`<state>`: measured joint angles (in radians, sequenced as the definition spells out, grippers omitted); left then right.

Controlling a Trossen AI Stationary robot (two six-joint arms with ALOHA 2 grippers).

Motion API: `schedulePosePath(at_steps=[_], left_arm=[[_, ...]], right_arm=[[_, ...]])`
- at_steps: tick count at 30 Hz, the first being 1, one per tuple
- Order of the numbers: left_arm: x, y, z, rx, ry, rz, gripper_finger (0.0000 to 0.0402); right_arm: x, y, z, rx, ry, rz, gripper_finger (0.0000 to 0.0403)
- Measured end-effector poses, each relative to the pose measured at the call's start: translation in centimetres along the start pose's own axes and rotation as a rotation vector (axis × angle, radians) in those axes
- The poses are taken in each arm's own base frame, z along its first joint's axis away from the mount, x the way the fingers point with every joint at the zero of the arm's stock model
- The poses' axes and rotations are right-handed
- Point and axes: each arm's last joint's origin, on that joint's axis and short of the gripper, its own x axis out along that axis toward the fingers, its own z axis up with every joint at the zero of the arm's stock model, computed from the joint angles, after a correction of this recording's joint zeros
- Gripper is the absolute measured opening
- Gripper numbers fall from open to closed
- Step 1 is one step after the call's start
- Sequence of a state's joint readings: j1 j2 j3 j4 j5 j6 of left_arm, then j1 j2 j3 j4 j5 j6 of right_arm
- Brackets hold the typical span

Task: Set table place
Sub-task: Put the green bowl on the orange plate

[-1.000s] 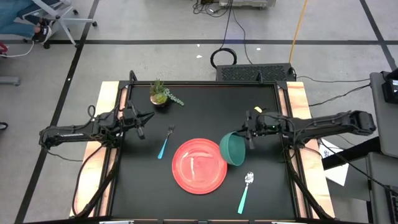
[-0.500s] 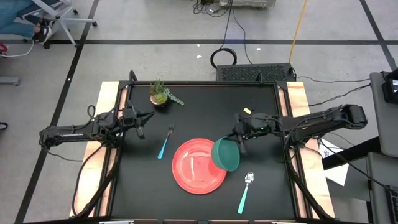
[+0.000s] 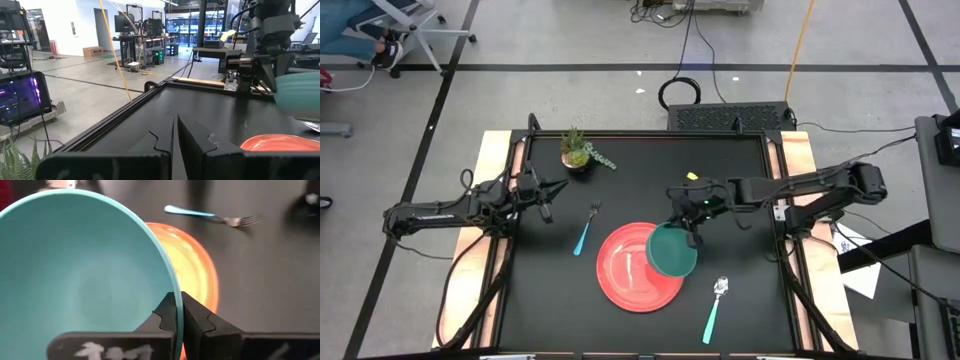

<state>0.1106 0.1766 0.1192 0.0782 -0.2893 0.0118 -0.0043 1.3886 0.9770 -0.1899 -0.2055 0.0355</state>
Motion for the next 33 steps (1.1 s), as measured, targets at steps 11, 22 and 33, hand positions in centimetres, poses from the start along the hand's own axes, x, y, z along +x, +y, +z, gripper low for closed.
schedulePosePath(at_steps=[11,22,33], left_arm=[[0.0,0.0,0.0,-0.003,-0.001,-0.001,0.0031],[0.0,0.0,0.0,-0.003,-0.001,-0.001,0.0031],[0.0,0.0,0.1,-0.001,-0.009,-0.001,0.0031]], right_arm=[[3.3,-1.2,1.8,0.064,0.146,0.087,0.0000],[5.7,-2.8,0.7,0.153,0.298,0.060,0.0000],[6.1,-2.9,0.9,0.143,0.270,0.062,0.0000]])
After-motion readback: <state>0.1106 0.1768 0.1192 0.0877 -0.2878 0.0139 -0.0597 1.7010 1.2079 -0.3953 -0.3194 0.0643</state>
